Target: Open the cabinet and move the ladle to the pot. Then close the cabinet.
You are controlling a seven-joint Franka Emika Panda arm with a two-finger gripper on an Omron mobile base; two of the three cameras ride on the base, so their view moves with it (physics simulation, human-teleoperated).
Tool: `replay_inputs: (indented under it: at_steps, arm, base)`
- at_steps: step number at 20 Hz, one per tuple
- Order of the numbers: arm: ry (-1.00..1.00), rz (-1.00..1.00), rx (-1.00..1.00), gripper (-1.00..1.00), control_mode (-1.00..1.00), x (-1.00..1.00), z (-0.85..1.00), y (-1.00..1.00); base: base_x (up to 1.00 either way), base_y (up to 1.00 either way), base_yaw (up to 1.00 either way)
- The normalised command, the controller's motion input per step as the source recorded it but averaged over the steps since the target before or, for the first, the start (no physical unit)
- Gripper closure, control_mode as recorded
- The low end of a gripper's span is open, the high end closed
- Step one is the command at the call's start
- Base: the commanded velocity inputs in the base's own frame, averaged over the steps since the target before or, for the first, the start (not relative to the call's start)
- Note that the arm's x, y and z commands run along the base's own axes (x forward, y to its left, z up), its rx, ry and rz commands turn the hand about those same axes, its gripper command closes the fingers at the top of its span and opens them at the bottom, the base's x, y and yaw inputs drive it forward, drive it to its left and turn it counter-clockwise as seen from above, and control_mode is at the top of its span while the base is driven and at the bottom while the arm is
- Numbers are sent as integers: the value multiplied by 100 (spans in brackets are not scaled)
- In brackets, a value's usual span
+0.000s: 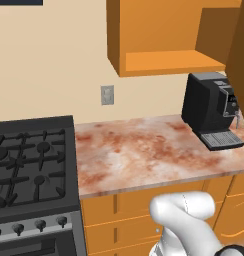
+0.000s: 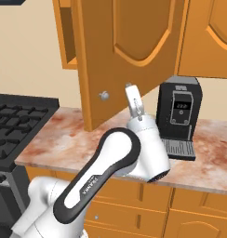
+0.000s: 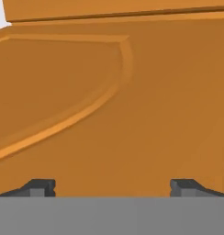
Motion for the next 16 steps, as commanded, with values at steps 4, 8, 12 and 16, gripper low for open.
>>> replay_inputs:
  at_steps: [4, 8, 12, 16]
  arm:
    - [0, 0, 0, -100, -100, 27, 25, 51]
    - [1, 0, 0, -100, -100, 31, 22, 48]
    - [9, 0, 0, -100, -100, 44, 2, 53]
    - [12, 0, 0, -100, -100, 53, 0, 54]
  base:
    - [0, 0, 0]
    - [0, 0, 0]
    - [0, 0, 0]
    - [0, 0, 0]
